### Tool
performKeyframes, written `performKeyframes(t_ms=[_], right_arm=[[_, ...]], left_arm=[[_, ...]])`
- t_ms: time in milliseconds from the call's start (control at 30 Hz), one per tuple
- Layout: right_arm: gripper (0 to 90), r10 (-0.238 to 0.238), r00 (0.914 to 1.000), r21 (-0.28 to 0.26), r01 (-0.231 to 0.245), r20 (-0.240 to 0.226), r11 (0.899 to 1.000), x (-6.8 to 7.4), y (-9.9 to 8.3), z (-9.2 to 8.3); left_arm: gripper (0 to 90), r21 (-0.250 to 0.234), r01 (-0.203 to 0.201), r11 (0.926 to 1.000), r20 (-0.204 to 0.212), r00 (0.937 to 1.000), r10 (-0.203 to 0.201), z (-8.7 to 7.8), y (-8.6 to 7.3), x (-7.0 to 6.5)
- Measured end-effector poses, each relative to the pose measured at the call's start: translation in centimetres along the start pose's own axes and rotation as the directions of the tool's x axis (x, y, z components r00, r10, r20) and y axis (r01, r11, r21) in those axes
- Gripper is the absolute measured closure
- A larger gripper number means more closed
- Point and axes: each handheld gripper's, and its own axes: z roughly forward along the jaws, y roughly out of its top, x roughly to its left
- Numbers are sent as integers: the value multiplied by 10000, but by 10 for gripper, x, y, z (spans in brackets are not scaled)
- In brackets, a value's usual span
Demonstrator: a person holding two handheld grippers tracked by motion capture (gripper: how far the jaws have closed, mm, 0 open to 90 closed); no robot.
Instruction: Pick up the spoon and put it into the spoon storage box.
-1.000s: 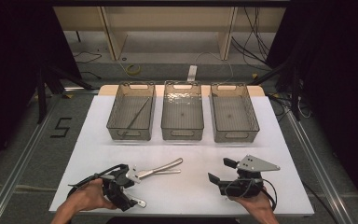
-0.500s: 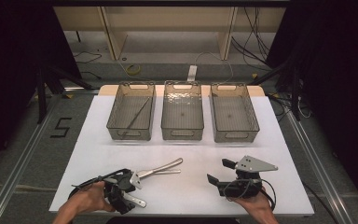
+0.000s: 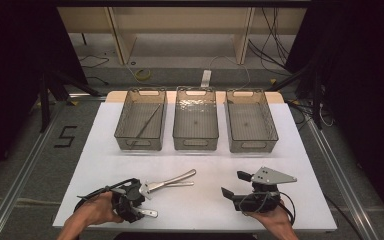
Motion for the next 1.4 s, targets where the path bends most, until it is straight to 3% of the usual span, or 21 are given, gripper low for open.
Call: performKeyframes(t_ms=[200, 433, 600, 800, 867, 1000, 1167, 1267, 1400], right_arm=[[232, 13, 10000, 64, -13, -29, 10000, 0, 0, 1], [232, -44, 10000, 135, 45, -58, 9999, 0, 0, 1], [232, -42, 10000, 98, 42, -34, 9999, 0, 0, 1], [233, -30, 10000, 137, 30, 4, 9999, 0, 0, 0], [234, -27, 10000, 132, 27, 5, 9999, 0, 0, 0], [238, -58, 10000, 135, 58, 3, 9999, 0, 0, 0], [239, -29, 10000, 150, 29, 22, 9999, 0, 0, 0], [240, -29, 10000, 65, 29, 39, 10000, 0, 0, 0], [239, 49, 10000, 62, -50, 24, 10000, -1, 0, 0]], left_arm=[[721, 19, -62, 10000, 86, 9999, 62, 0, 1, 0], [734, 30, -60, 10000, 121, 9999, 59, -1, 0, 2], [737, 14, 179, 9998, 40, 9998, -179, -2, -1, 3], [739, -428, 888, 9951, -1, 9960, -889, -9, -4, 9], [739, -618, 1191, 9910, 20, 9929, -1192, -10, -4, 11], [740, -886, 1388, 9864, 15, 9903, -1392, -16, -5, 13], [741, -1304, 1825, 9745, 250, 9832, -1808, -26, -5, 17], [741, -1572, 2045, 9662, 326, 9789, -2019, -32, -6, 20], [741, -2062, 2363, 9495, 721, 9714, -2261, -40, -4, 23]])
